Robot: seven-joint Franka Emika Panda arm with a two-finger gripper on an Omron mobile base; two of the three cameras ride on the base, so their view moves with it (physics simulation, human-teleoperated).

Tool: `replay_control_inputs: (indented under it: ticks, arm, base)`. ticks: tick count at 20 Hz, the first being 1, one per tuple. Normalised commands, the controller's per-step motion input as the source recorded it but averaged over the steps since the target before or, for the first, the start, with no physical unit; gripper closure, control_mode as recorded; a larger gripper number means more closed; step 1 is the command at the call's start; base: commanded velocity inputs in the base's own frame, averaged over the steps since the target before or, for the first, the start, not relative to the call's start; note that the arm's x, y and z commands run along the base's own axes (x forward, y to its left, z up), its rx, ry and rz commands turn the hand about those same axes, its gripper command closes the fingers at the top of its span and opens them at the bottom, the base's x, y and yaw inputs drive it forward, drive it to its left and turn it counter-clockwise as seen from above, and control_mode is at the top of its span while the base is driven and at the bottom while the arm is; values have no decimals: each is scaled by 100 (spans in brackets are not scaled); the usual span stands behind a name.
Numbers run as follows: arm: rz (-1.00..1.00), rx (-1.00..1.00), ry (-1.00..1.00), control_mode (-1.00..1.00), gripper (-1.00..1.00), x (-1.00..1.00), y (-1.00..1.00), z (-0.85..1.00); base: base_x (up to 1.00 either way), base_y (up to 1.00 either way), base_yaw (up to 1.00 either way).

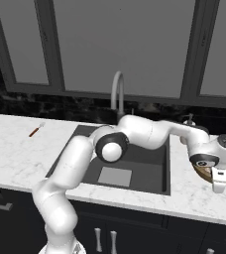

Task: Pick the garlic from the sink and place it in the bowl. Then pick the bowl and place it in the microwave. Then close the microwave door and press the start button.

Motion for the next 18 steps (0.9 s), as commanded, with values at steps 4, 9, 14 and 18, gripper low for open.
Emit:
replay_control_inputs:
  ticks: [4,9,14,18]
  arm:
    - [0,1,0,-100,100,12,0,-16]
    - [0,0,-1,-100,100,-1,0,-3]
    - [0,0,-6,-100,100,-42,22,16]
    - [1,0,-1,-100,100,-54,54,58]
  base:
    - [0,0,0]
    - [0,0,0]
    - [0,0,0]
    - [0,0,0]
